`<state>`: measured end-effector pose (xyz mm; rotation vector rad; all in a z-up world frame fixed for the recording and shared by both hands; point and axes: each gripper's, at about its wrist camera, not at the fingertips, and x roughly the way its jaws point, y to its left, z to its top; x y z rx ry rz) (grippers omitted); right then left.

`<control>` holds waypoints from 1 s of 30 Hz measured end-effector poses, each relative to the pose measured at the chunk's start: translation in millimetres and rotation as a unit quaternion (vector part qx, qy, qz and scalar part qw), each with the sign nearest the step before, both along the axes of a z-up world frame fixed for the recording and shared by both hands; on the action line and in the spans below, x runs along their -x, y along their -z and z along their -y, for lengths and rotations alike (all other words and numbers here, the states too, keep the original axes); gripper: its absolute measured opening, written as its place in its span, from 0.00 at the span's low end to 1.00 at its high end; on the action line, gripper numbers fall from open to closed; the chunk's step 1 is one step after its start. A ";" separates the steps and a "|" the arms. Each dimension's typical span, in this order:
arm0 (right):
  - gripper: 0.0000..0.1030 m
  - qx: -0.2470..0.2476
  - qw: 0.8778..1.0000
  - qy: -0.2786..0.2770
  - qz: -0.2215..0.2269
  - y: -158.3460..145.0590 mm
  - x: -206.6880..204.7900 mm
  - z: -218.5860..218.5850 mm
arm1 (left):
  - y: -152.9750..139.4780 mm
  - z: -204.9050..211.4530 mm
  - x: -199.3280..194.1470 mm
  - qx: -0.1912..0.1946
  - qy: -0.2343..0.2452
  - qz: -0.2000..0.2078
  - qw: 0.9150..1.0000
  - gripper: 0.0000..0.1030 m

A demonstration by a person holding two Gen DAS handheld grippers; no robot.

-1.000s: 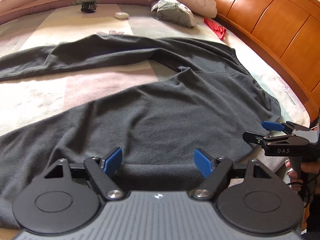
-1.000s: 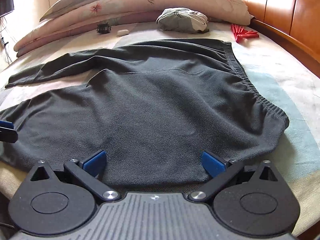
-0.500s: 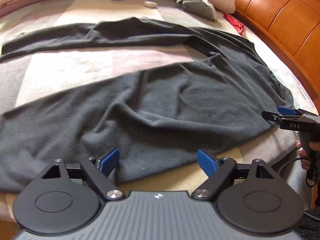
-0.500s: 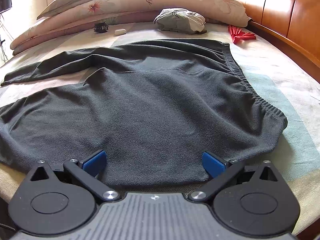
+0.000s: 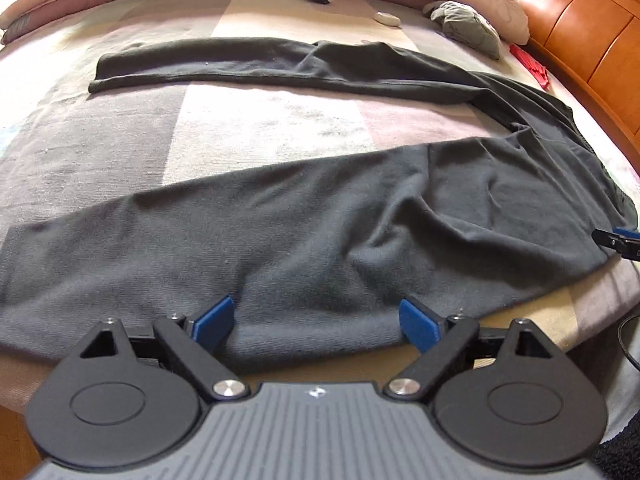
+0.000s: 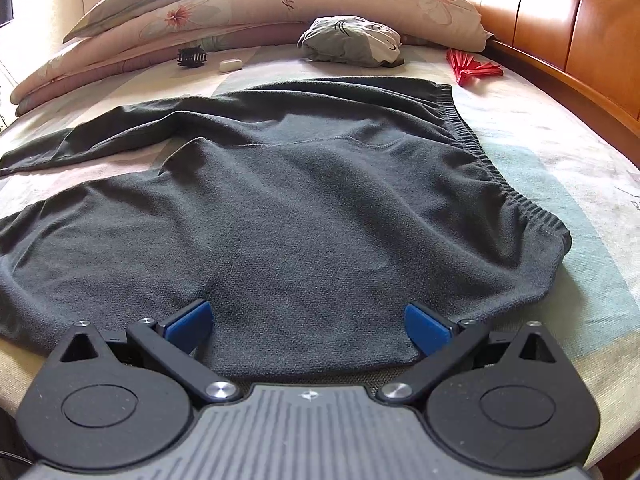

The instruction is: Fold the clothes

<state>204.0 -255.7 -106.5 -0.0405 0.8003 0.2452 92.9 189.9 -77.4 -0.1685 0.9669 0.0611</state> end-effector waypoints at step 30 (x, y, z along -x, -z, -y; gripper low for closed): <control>1.00 0.013 1.000 0.013 -0.022 -30.2 -22.6 -28.6 | 3.4 -72.2 -16.0 0.059 -0.073 0.028 0.995 0.89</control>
